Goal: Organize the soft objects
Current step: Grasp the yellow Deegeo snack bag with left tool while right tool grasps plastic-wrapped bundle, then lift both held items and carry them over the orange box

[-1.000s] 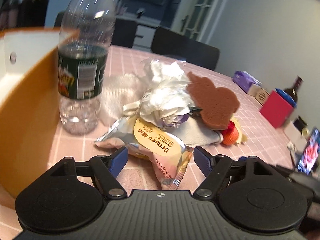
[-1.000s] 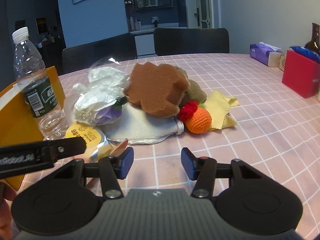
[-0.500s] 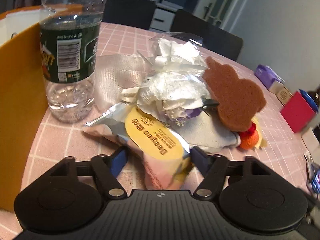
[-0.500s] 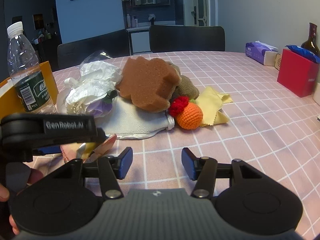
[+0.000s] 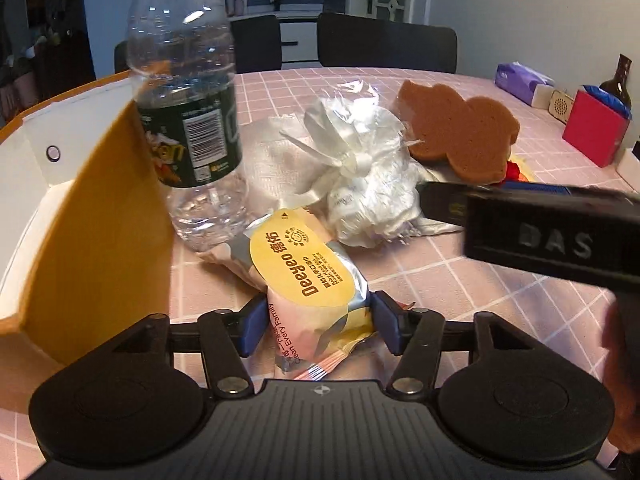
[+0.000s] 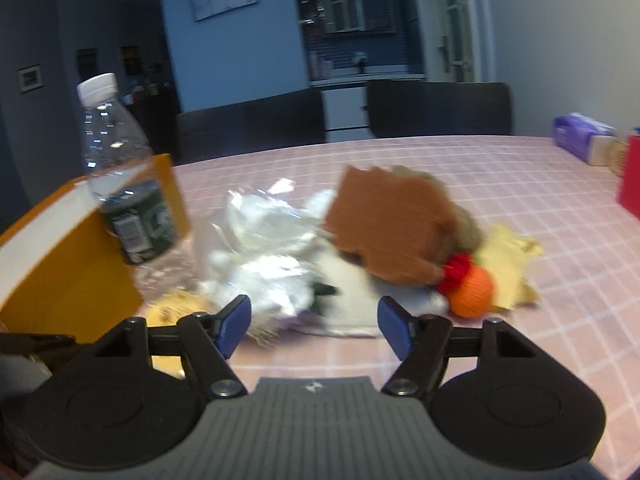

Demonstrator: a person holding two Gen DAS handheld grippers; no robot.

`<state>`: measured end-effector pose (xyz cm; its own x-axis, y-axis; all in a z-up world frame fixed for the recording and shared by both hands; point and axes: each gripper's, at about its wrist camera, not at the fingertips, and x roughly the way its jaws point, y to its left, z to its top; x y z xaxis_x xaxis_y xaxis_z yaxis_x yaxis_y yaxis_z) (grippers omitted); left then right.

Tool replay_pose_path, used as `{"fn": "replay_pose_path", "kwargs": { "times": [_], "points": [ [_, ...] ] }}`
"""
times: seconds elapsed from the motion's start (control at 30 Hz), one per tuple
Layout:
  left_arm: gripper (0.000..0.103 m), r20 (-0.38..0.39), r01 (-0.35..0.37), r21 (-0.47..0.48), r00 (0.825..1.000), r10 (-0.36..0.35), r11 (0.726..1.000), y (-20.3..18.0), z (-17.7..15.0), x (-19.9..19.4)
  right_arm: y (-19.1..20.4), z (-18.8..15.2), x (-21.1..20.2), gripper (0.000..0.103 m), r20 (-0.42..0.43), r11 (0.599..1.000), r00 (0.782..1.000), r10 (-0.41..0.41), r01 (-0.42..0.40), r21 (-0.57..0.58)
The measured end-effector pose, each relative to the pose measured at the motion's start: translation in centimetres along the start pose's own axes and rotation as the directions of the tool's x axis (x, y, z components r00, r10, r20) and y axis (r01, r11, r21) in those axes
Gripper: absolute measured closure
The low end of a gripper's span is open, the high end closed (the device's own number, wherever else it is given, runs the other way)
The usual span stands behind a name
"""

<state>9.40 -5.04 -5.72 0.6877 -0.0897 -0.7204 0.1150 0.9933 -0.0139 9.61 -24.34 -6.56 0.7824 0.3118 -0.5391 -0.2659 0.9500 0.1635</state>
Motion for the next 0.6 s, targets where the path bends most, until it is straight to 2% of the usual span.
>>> {"fn": "replay_pose_path", "kwargs": {
  "times": [0.07, 0.2, 0.3, 0.37, 0.4, 0.47, 0.5, 0.6],
  "points": [
    [0.019, 0.013, -0.007, -0.017, 1.0, 0.007, 1.0, 0.4, -0.2, 0.0, 0.9, 0.5, 1.0, 0.01, -0.005, 1.0, 1.0, 0.011, -0.011, -0.029],
    [0.018, 0.022, 0.008, -0.028, 1.0, -0.008, 1.0, 0.6, -0.3, 0.0, 1.9, 1.3, 3.7, 0.01, -0.031, 0.997, 0.999, 0.015, -0.018, -0.08],
    [0.018, 0.029, 0.017, -0.036, 0.999, -0.016, 0.999, 0.8, -0.5, 0.0, 1.7, 1.3, 5.6, 0.01, -0.09, 0.997, 0.996, 0.026, -0.032, -0.073],
    [0.018, 0.032, 0.026, -0.042, 0.999, -0.025, 0.999, 1.0, -0.7, 0.0, 1.4, 1.0, 6.3, 0.015, -0.121, 0.998, 0.992, 0.041, -0.047, -0.049],
    [0.018, 0.034, 0.03, -0.043, 0.999, -0.028, 0.999, 1.1, -0.8, 0.0, 1.4, 0.8, 6.5, 0.024, -0.127, 0.998, 0.991, 0.04, -0.046, -0.048],
    [0.018, 0.04, 0.033, -0.044, 0.999, -0.031, 0.998, 1.2, -1.0, -0.1, 1.5, 0.3, 6.3, 0.032, -0.117, 0.998, 0.992, 0.043, -0.049, -0.047],
    [0.018, 0.042, 0.034, -0.043, 0.999, -0.032, 0.998, 1.1, -0.9, -0.1, 1.5, 0.2, 6.0, 0.042, -0.105, 0.997, 0.994, 0.044, -0.049, -0.051],
    [0.018, 0.049, 0.041, -0.044, 0.998, -0.039, 0.998, 1.1, -1.1, -0.2, 1.5, -0.2, 4.2, 0.053, -0.082, 0.997, 0.996, 0.034, -0.04, -0.068]
  ]
}}
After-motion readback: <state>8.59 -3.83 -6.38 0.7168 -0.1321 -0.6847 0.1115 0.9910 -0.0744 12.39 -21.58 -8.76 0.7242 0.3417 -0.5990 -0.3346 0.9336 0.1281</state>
